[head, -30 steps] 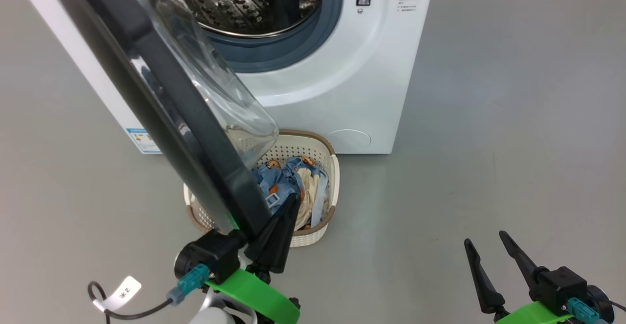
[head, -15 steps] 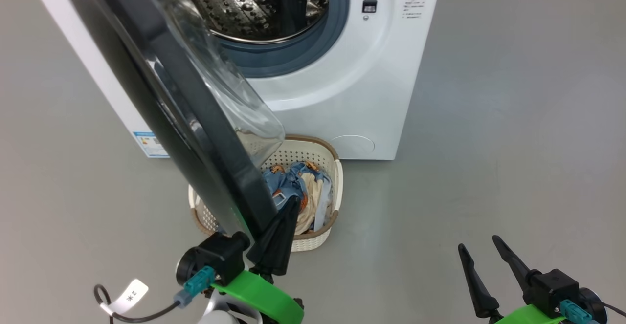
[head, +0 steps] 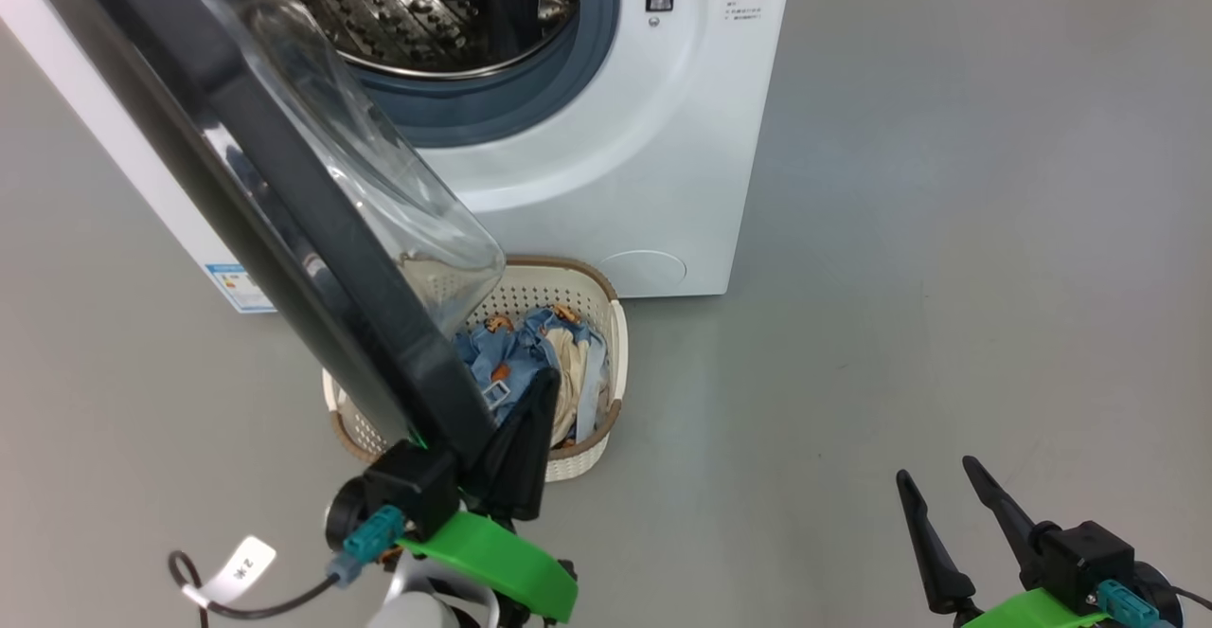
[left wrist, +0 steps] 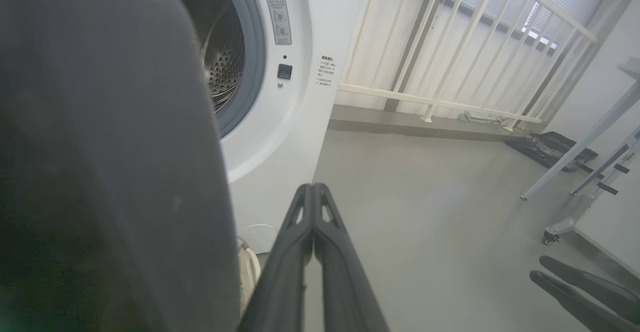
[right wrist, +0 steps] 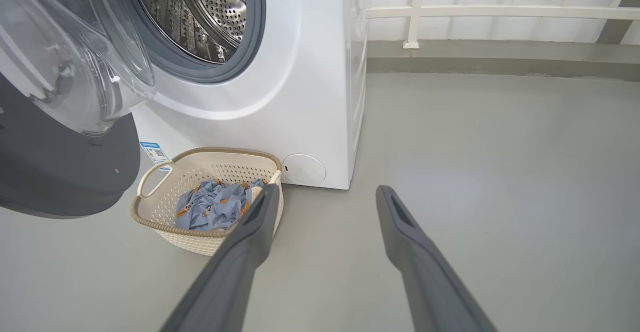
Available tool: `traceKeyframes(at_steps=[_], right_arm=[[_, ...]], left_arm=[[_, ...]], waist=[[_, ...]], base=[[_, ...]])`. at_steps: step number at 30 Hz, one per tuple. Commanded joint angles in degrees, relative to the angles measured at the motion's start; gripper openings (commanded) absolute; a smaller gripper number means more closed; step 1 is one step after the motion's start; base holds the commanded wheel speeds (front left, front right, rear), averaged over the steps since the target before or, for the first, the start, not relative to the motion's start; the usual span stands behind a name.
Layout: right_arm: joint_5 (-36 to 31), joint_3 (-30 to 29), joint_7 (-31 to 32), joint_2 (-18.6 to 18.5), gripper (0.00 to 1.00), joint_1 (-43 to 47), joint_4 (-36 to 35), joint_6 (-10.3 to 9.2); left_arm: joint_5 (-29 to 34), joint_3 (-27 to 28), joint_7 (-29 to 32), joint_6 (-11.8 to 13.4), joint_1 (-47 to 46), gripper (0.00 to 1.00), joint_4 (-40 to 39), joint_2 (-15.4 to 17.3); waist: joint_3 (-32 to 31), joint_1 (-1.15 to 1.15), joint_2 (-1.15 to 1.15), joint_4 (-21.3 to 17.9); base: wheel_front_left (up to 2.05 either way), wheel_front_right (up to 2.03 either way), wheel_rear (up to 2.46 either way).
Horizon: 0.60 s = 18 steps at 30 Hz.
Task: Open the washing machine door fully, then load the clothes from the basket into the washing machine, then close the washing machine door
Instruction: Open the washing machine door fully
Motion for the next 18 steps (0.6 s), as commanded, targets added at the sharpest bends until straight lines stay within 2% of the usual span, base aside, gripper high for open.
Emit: traceKeyframes(at_steps=[1, 7, 18], right_arm=[[0.00, 1.05, -0.68, -0.60, 1.00, -1.14, -1.40, 0.10], [0.03, 1.19, -0.68, -0.45, 1.00, -1.32, -1.43, 0.10], [0.14, 1.56, -0.68, -0.44, 1.00, -1.60, -1.04, 0.10]], left_arm=[[0.13, 2.40, -0.32, 0.12, -2.37, 0.00, -0.86, 0.30], [0.29, 2.41, -0.32, -0.26, -2.33, 0.00, -0.78, 0.30], [0.21, 2.20, -0.32, 0.77, -0.60, 0.00, -1.91, 0.30]], waist=[[0.31, 0.00, 0.00, 0.46], [0.33, 0.00, 0.00, 2.39], [0.30, 0.00, 0.00, 6.78]], base=[[0.00, 0.00, 0.00], [0.00, 0.00, 0.00], [0.00, 0.00, 0.00]])
